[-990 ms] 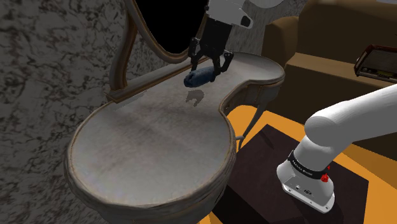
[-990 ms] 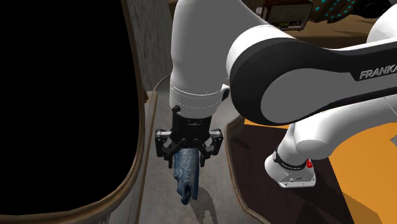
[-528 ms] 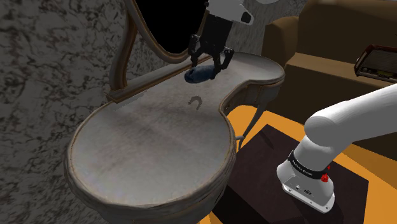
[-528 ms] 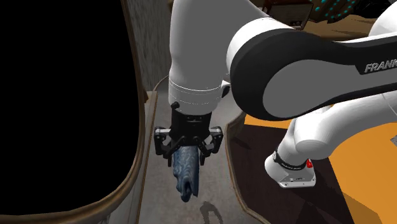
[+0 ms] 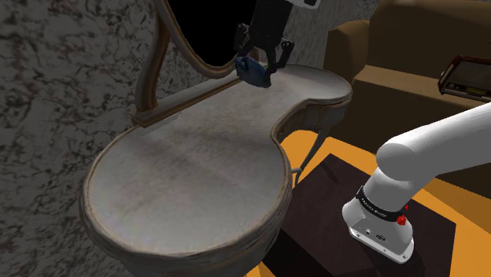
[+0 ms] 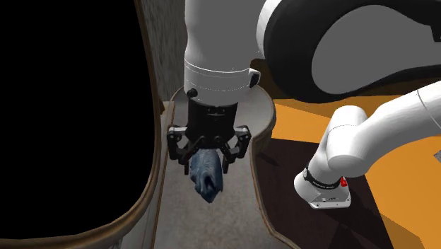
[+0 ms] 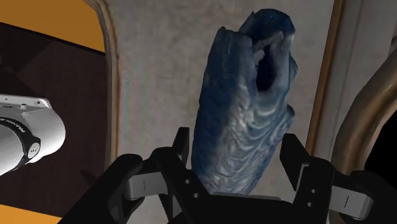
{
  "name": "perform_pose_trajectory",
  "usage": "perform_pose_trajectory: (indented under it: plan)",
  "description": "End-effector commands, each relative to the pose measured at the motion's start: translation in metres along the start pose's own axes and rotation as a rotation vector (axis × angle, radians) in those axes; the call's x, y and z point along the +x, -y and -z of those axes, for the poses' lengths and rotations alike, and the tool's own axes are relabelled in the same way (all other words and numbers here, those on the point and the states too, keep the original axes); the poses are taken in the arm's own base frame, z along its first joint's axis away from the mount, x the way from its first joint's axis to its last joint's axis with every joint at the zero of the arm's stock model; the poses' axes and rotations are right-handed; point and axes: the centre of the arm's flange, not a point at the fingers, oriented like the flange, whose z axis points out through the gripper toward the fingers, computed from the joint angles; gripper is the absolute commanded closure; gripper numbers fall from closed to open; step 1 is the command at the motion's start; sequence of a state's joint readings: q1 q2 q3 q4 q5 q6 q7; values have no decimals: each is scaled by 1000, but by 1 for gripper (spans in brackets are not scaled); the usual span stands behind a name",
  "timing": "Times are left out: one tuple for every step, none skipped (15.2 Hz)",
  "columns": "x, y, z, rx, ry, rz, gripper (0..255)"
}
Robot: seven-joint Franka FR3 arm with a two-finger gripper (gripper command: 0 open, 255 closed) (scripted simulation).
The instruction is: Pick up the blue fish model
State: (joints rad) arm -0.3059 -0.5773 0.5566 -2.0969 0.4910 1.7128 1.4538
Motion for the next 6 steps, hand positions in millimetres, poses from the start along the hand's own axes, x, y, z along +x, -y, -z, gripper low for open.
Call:
perform_pose_trajectory:
  plan:
    - [-3,2,10,0,0,0,255]
    - [-4,3,15,0,0,0,255]
    - [-5,3,20,0,0,0,255]
    - [-6,4,26,0,0,0,255]
    - [-6,4,26,0,0,0,255]
    - [-6,4,26,0,0,0,255]
